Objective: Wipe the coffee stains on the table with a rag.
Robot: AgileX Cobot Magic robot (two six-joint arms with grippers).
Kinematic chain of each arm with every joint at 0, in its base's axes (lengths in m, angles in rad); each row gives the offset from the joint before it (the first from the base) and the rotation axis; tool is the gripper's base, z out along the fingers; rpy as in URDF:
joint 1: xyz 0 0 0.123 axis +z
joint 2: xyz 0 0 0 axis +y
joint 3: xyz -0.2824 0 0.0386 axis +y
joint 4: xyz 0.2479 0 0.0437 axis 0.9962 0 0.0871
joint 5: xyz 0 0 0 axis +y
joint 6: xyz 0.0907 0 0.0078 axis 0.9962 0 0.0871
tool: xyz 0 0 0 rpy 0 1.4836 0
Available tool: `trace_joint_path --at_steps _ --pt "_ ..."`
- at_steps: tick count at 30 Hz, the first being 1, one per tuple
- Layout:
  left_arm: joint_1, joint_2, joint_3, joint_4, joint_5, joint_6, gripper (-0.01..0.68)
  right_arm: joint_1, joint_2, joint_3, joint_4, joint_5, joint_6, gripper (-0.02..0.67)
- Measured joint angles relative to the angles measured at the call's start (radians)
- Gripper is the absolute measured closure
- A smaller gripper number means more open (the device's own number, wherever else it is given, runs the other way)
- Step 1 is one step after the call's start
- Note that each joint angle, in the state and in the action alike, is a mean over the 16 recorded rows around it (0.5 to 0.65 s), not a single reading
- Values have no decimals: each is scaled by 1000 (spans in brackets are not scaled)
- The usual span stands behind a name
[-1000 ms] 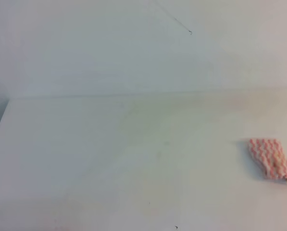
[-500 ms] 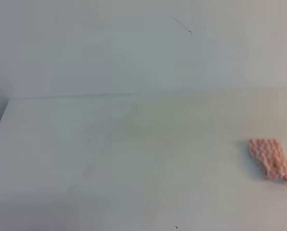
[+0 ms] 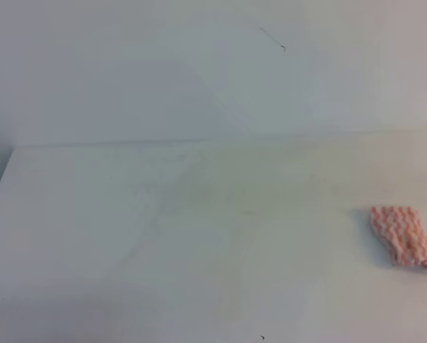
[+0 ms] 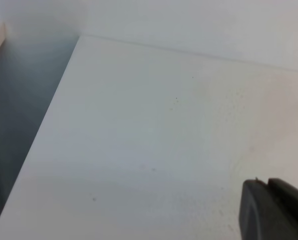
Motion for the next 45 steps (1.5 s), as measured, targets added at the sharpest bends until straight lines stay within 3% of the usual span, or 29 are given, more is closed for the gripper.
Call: trace_joint_path --at_steps 6,12,25,34,45 --pt "0 0 0 0 0 0 672 0 -100 5 -31 -12 -22 649" --pt "0 0 0 0 0 0 672 -3 -287 77 -104 -154 -64 649" --pt "0 0 0 0 0 0 672 -111 -739 529 -179 -555 -78 649" --pt "0 0 0 0 0 0 672 -178 -913 745 -148 -512 6 649" --pt "0 0 0 0 0 0 672 -194 -935 788 -168 -342 56 649"
